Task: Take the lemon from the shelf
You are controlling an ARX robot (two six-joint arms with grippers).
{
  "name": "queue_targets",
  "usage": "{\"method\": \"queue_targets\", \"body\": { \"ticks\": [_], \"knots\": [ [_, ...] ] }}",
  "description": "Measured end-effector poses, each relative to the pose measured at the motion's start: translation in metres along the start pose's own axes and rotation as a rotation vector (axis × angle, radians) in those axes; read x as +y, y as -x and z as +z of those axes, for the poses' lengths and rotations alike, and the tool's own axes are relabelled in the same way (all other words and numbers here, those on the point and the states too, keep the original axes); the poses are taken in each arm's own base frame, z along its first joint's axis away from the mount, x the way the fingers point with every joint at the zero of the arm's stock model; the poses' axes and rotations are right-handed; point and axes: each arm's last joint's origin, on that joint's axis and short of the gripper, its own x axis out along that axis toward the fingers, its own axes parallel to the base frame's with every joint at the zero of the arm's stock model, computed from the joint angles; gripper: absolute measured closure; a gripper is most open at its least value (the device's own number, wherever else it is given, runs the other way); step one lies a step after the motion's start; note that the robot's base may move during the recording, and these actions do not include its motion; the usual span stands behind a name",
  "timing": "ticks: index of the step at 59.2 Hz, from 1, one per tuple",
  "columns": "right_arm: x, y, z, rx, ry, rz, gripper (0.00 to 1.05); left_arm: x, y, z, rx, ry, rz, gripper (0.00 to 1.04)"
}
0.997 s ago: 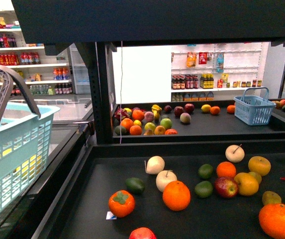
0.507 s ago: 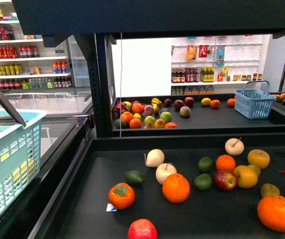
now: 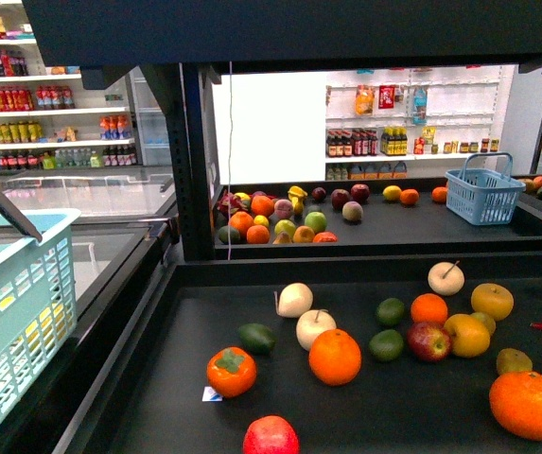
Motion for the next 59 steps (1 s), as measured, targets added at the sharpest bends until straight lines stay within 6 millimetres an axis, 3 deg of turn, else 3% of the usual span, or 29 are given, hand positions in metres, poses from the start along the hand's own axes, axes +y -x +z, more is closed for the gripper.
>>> {"method": "queue_targets", "body": {
  "ticks": [11,37,45,59],
  "knots": [
    [0.000,0.000,0.000,0.000,0.000,0.000,0.07,-0.009,0.001,0.007,0.009,-0.047,0.103,0.07],
    [0.000,0.000,0.000,0.000,0.000,0.000,0.07,-0.058,0.003,0.017,0.016,-0.112,0.205,0.08],
    [0.000,0.000,0.000,0.000,0.000,0.000,0.07,-0.078,0.009,0.017,0.006,-0.187,0.328,0.08],
    [0.000,0.000,0.000,0.000,0.000,0.000,0.07,-0.116,0.044,0.000,0.079,-0.481,0.642,0.08]
  ]
}}
